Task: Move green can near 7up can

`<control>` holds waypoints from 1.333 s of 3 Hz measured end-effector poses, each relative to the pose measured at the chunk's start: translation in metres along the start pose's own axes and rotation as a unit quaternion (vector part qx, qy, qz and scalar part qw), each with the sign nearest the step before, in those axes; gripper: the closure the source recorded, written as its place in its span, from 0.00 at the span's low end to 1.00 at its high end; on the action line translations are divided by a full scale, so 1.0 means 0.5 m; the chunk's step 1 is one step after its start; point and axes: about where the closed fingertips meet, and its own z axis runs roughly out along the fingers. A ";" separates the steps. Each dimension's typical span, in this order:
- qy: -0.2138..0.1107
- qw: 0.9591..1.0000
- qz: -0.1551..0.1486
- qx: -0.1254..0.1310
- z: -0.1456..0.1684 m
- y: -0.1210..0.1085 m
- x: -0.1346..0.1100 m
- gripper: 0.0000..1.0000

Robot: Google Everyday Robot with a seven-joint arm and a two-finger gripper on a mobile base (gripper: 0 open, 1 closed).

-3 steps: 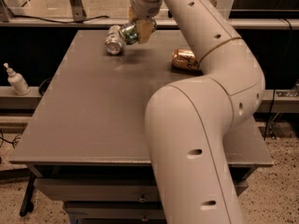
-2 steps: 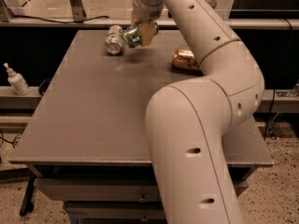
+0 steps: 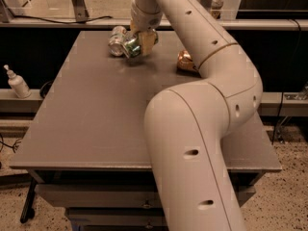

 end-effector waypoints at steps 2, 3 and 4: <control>-0.005 1.000 0.004 -0.022 0.028 0.025 -0.012 0.35; -0.004 1.000 0.007 -0.028 0.034 0.035 -0.014 0.12; -0.002 0.999 0.009 -0.031 0.035 0.043 -0.014 0.00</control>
Offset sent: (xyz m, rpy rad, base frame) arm -0.0283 -0.0050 -0.0221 -0.0295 0.0751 -0.0104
